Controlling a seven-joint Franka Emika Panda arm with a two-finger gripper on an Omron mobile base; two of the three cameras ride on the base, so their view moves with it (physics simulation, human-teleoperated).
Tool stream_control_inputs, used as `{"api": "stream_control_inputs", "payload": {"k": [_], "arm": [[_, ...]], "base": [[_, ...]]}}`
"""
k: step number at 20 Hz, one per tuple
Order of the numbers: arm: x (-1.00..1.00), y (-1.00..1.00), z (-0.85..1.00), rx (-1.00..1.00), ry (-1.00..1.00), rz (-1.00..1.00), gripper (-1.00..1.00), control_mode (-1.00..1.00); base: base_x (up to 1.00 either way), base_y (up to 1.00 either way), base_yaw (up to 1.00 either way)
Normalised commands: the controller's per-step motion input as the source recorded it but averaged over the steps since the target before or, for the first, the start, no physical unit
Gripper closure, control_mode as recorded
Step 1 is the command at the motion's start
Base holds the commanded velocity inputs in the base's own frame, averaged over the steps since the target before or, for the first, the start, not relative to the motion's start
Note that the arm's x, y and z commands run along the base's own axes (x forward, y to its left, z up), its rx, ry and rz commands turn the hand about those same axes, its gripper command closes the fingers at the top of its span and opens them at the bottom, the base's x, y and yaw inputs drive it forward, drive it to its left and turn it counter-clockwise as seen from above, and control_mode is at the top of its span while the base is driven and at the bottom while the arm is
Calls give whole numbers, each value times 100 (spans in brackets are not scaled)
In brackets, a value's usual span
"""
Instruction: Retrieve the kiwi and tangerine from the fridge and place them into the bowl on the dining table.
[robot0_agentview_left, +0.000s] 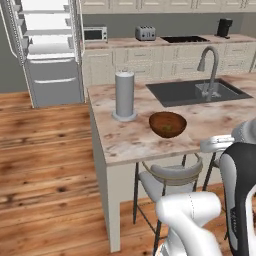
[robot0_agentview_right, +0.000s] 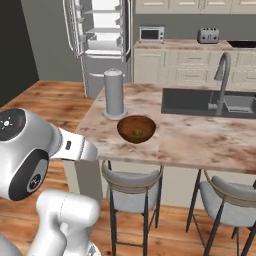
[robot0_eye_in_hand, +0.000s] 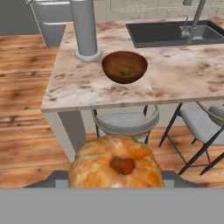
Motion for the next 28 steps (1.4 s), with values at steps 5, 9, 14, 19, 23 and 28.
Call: {"api": "stream_control_inputs", "payload": {"k": [5, 9, 14, 19, 23, 28], "arm": [[0, 0, 0, 0, 0, 0, 100, 100], [0, 0, 0, 0, 0, 0, 100, 100], [0, 0, 0, 0, 0, 0, 100, 100], [0, 0, 0, 0, 0, 0, 100, 100], [22, -7, 0, 0, 5, 0, 100, -100], [56, -17, 0, 2, 12, 0, 100, -100]], "base": [[51, -21, -3], [36, -26, -2], [24, -22, 0], [27, -18, 0], [18, -8, 0], [0, 0, 0]]}}
